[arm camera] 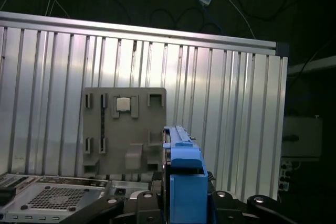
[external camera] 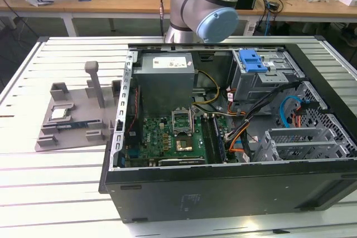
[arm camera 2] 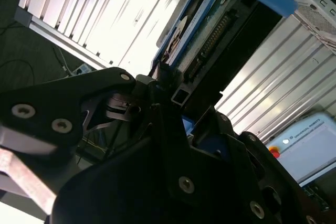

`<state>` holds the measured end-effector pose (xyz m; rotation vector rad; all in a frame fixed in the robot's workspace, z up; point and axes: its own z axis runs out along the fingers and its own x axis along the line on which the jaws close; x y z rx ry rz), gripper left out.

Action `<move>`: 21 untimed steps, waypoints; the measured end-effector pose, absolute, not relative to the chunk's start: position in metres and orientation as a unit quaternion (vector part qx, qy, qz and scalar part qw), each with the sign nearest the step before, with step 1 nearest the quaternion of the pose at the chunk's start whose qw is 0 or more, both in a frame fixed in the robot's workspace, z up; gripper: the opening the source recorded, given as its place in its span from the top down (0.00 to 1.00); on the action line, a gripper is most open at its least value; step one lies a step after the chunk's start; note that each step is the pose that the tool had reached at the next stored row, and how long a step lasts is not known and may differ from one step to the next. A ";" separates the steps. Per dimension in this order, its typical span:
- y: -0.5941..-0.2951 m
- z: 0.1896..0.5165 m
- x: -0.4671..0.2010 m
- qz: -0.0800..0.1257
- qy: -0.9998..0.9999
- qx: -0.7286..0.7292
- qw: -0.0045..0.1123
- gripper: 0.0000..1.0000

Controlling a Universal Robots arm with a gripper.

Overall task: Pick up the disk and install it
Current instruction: 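Pick up the disk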

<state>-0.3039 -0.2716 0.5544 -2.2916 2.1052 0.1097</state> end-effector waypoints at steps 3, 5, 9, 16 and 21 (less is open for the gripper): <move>-0.272 0.554 -0.285 0.035 0.676 -0.736 0.014 0.63; -0.272 0.554 -0.274 0.036 0.676 -0.736 0.013 0.63; -0.272 0.554 -0.247 0.036 0.676 -0.736 0.013 0.63; -0.272 0.554 -0.208 0.036 0.676 -0.736 0.013 0.63; -0.272 0.554 -0.178 0.036 0.676 -0.736 0.013 0.63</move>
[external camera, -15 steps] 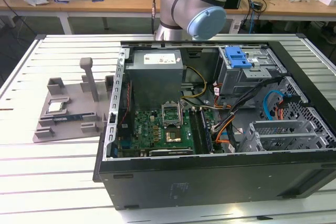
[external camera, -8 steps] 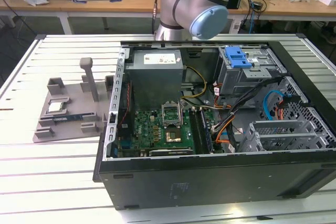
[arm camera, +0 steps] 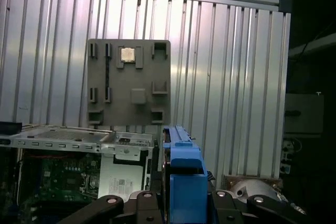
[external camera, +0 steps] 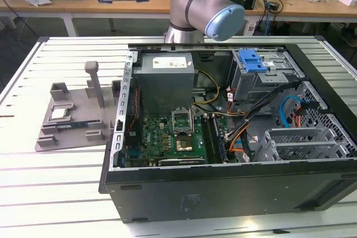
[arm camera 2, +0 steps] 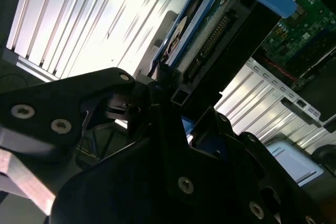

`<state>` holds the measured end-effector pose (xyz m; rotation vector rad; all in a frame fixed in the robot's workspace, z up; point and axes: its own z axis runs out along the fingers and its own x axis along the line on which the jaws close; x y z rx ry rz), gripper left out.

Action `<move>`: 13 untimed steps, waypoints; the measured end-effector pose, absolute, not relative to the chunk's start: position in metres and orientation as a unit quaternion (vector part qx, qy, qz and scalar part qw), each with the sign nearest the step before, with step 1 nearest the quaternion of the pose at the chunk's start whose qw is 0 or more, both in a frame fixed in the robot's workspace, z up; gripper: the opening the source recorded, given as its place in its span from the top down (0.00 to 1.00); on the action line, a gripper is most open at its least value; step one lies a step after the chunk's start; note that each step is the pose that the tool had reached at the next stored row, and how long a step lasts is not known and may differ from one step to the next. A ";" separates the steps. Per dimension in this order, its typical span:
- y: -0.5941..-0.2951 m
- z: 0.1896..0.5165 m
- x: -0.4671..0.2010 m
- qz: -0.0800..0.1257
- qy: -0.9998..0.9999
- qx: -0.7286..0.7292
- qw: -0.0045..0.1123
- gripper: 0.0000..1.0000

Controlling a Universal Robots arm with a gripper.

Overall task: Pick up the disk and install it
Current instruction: 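Pick up the disk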

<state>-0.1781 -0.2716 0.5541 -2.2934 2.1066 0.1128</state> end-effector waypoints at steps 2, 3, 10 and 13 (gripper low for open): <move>-0.272 0.554 -0.168 0.036 0.676 -0.736 0.013 0.63; -0.272 0.554 -0.162 0.036 0.676 -0.736 0.013 0.63; -0.272 0.553 -0.112 0.037 0.676 -0.736 0.012 0.63; -0.272 0.552 -0.095 0.038 0.676 -0.736 0.011 0.63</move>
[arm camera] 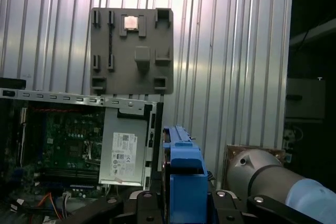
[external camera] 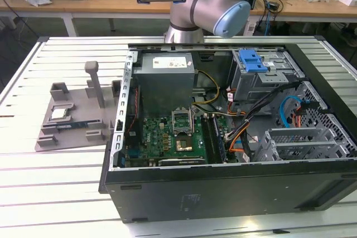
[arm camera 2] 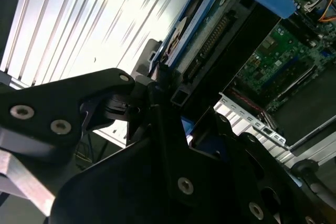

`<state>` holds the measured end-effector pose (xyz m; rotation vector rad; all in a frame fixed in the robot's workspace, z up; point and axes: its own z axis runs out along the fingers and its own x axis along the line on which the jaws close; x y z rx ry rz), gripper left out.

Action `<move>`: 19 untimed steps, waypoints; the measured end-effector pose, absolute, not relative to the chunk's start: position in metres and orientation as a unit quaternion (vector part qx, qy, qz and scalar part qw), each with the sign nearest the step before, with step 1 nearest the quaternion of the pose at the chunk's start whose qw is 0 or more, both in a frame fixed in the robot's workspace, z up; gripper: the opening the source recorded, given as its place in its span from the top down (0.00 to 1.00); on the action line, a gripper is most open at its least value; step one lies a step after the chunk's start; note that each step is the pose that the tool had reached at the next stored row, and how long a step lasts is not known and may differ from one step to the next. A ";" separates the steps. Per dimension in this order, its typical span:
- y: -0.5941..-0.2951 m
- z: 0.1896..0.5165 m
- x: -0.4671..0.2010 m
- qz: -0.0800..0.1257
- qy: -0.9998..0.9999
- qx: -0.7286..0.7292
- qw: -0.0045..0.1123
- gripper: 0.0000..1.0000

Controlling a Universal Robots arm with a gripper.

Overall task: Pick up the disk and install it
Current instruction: 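Pick up the disk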

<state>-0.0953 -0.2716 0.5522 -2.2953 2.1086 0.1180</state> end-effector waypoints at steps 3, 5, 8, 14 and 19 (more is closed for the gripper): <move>-0.273 0.551 -0.086 0.038 0.676 -0.736 0.011 0.63; -0.279 0.549 -0.082 0.038 0.676 -0.736 0.011 0.63; -0.287 0.547 -0.080 0.038 0.676 -0.735 0.011 0.63; -0.301 0.546 -0.075 0.038 0.677 -0.735 0.011 0.63; -0.312 0.545 -0.070 0.038 0.677 -0.735 0.011 0.63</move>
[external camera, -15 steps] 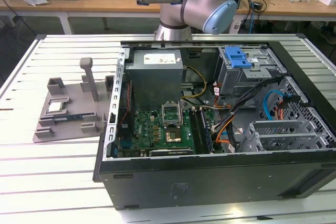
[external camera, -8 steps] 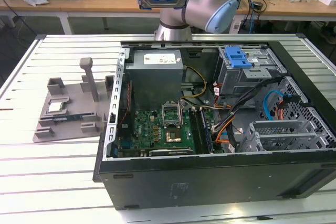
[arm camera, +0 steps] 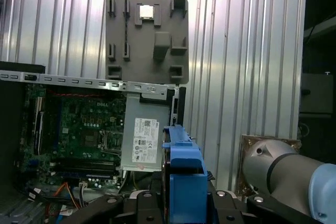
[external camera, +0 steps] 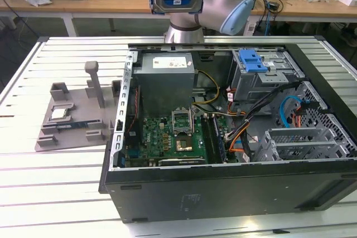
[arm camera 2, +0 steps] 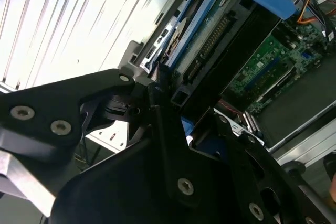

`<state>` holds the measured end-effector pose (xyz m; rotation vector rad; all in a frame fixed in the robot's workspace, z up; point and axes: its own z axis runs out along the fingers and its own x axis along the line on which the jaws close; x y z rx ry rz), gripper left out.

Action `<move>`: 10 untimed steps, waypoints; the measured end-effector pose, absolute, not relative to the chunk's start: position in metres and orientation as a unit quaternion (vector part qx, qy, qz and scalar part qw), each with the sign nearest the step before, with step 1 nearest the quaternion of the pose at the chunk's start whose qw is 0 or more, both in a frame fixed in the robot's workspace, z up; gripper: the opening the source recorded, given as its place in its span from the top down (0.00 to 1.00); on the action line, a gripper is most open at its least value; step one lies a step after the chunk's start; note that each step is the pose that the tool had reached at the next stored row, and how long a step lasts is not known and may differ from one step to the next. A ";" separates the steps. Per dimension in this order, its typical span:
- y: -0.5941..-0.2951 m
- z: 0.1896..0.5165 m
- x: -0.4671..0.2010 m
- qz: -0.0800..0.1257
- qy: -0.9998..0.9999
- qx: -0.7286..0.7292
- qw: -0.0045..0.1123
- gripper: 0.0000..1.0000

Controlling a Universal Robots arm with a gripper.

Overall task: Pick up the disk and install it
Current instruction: 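Pick up the disk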

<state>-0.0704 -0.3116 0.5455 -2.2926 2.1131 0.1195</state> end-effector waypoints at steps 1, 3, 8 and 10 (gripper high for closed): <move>-0.313 0.545 -0.070 0.038 0.677 -0.735 0.011 0.63; -0.317 0.545 -0.068 0.038 0.677 -0.735 0.011 0.63; -0.328 0.544 -0.061 0.038 0.677 -0.735 0.011 0.63; -0.332 0.544 -0.058 0.039 0.677 -0.734 0.011 0.63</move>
